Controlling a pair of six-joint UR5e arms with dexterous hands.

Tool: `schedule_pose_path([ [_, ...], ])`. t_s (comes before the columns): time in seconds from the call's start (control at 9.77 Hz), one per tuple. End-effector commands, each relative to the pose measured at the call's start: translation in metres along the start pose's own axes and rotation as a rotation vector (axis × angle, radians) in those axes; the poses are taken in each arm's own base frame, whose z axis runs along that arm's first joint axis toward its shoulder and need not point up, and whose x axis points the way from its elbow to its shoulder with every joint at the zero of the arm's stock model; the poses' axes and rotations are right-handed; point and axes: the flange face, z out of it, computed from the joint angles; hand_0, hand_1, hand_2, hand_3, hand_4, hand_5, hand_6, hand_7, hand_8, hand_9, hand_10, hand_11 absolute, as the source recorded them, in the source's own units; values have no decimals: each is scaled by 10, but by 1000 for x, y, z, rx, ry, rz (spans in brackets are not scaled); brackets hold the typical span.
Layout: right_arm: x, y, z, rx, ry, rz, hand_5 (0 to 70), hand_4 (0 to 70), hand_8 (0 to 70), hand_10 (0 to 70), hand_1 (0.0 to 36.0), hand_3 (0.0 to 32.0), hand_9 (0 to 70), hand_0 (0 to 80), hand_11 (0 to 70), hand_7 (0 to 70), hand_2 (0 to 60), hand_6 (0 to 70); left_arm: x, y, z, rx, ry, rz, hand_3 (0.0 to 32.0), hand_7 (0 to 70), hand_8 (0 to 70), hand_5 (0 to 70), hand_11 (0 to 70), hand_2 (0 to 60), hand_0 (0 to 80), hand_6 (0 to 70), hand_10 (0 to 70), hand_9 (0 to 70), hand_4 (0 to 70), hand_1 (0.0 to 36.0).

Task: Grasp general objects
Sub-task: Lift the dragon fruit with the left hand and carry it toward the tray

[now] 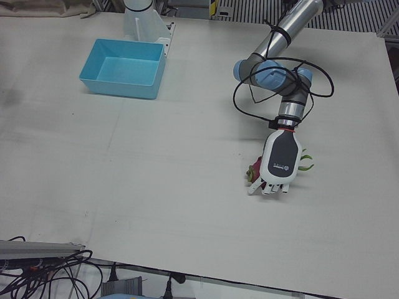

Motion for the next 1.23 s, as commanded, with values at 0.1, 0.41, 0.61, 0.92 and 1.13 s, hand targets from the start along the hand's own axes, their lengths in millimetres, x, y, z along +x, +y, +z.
schedule_pose_path([
  [0.1, 0, 0, 0, 0, 0, 0, 0, 0, 0, 0, 0, 0, 0, 0, 0, 0, 0, 0, 31, -6, -23, 1, 94, -42, 0, 700, 700, 700, 700, 600, 127, 700, 700, 700, 700, 103],
  [0.41, 0, 0, 0, 0, 0, 0, 0, 0, 0, 0, 0, 0, 0, 0, 0, 0, 0, 0, 36, -20, -56, -36, 212, -258, 0, 700, 700, 700, 700, 600, 0, 700, 700, 700, 700, 92],
  [0.61, 0, 0, 0, 0, 0, 0, 0, 0, 0, 0, 0, 0, 0, 0, 0, 0, 0, 0, 67, -20, -66, -92, 274, -282, 0, 700, 700, 700, 700, 600, 0, 700, 700, 700, 700, 85],
  [0.92, 0, 0, 0, 0, 0, 0, 0, 0, 0, 0, 0, 0, 0, 0, 0, 0, 0, 0, 95, -77, -67, -247, 388, -479, 0, 700, 700, 700, 700, 600, 52, 700, 700, 700, 700, 136],
  [1.13, 0, 0, 0, 0, 0, 0, 0, 0, 0, 0, 0, 0, 0, 0, 0, 0, 0, 0, 116, -69, -62, -423, 491, -639, 0, 700, 700, 700, 700, 600, 116, 700, 700, 700, 700, 148],
])
